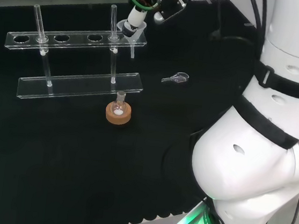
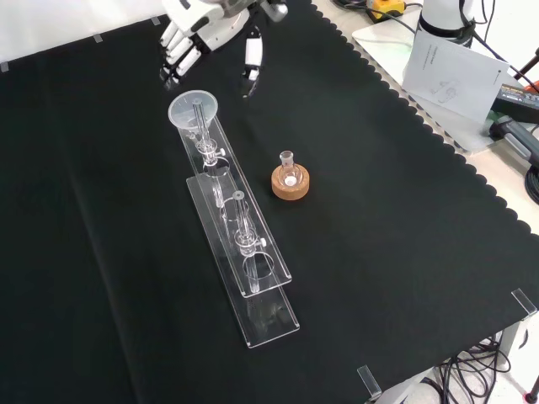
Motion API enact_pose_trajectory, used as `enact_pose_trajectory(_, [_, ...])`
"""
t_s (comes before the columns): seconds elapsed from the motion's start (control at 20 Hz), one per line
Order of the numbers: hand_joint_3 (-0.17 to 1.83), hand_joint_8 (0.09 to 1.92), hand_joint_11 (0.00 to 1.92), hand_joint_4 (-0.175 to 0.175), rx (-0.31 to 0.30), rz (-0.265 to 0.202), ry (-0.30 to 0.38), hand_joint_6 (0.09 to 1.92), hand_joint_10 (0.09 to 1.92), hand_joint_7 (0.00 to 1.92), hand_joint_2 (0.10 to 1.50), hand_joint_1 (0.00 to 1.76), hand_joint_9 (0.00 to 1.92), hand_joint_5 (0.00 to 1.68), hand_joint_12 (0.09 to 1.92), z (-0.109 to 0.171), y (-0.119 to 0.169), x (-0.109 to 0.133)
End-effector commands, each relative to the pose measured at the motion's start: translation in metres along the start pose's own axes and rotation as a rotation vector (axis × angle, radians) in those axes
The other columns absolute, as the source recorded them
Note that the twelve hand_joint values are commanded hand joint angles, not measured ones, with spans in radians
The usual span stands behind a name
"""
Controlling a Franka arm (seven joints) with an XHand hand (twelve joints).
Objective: Put the funnel back on the funnel stand.
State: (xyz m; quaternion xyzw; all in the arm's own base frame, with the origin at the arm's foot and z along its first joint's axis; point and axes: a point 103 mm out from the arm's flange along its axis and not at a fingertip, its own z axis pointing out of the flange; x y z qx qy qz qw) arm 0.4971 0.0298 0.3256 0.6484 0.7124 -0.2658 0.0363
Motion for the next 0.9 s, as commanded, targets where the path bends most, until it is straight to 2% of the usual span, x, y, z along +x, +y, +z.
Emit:
enact_pose_trajectory(0.05, [0.23, 0.67, 0.43, -0.024, -0.085, 0.05, 0.071, 0.09, 0.64, 0.19, 0.7, 0.47, 0.46, 0.33, 1.35, -0.007, -0.053, -0.011])
enact_pose_trajectory(0.3, [0.23, 0.67, 0.43, -0.027, -0.155, 0.075, 0.125, 0.09, 0.65, 0.21, 0.71, 0.48, 0.47, 0.34, 1.35, -0.009, -0.09, -0.021])
enact_pose_trajectory(0.55, [0.24, 0.68, 0.42, -0.029, -0.182, 0.098, 0.158, 0.09, 0.65, 0.23, 0.73, 0.49, 0.49, 0.36, 1.35, -0.007, -0.119, -0.025])
enact_pose_trajectory(0.9, [0.24, 0.68, 0.42, -0.03, -0.215, 0.104, 0.175, 0.09, 0.65, 0.23, 0.75, 0.49, 0.49, 0.38, 1.35, 0.002, -0.145, -0.024])
